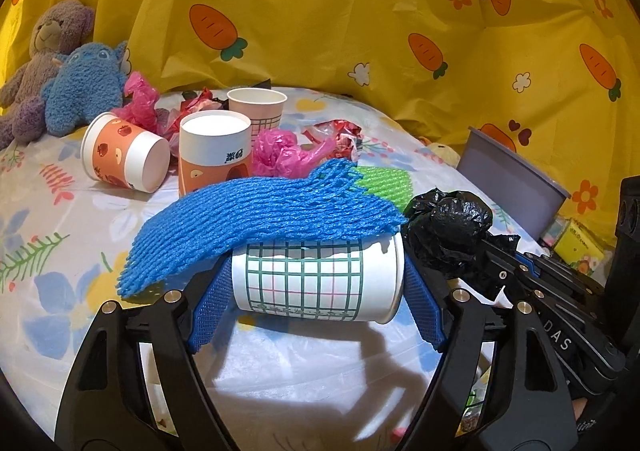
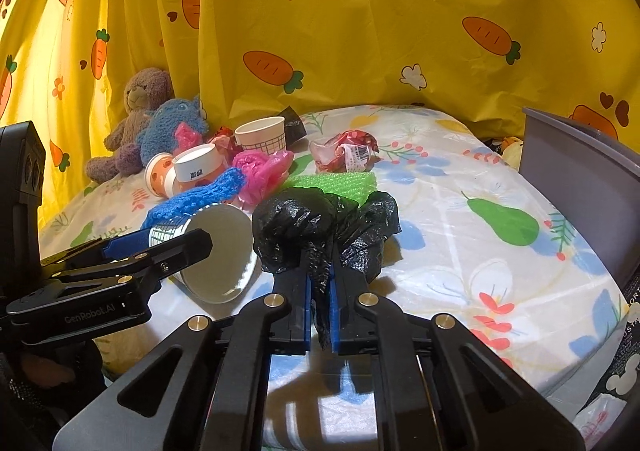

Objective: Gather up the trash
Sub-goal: 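Grasp the white grid-pattern cup with the left tool while the right tool grasps the black bag, then carry the cup and black bag over the grey bin with both tools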

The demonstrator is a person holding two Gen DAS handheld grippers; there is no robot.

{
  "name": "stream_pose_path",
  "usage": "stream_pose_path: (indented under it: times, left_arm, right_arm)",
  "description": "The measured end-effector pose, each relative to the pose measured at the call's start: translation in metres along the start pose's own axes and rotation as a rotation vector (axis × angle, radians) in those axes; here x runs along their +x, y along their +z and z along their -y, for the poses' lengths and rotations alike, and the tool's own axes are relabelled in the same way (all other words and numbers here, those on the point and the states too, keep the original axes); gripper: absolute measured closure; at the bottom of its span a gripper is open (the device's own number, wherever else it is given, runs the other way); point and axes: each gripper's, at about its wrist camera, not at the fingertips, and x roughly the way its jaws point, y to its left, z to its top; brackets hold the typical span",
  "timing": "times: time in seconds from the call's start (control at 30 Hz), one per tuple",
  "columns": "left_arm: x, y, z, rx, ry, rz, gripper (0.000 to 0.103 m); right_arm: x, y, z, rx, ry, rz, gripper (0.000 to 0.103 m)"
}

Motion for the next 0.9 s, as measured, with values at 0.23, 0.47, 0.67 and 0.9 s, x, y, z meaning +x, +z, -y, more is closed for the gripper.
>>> stream_pose_path:
  times: [0.23,0.47,0.67,0.9]
  left_arm:
    - [-0.002,0.022,0.01,-0.077,-0.207,0.02,0.026]
    - [-0.003,0.038,0.039,-0.046,-0.312,0.051,0.026]
    - [-0.003,0.052,0.057,-0.029,-0.377,0.064,0.026]
    - [-0.003,0.07,0.076,0.003,-0.392,0.087,0.026]
  right_arm:
    - [-0.015,0.009,0.016,0.028,-0.042,0.055,0.095]
    - [-0.028,0.015,0.041,0.065,-0.113,0.092,0.095]
    - [-0.04,0.018,0.056,0.085,-0.158,0.126,0.095]
    - [-0.054,0.025,0.07,0.099,-0.205,0.165,0.095]
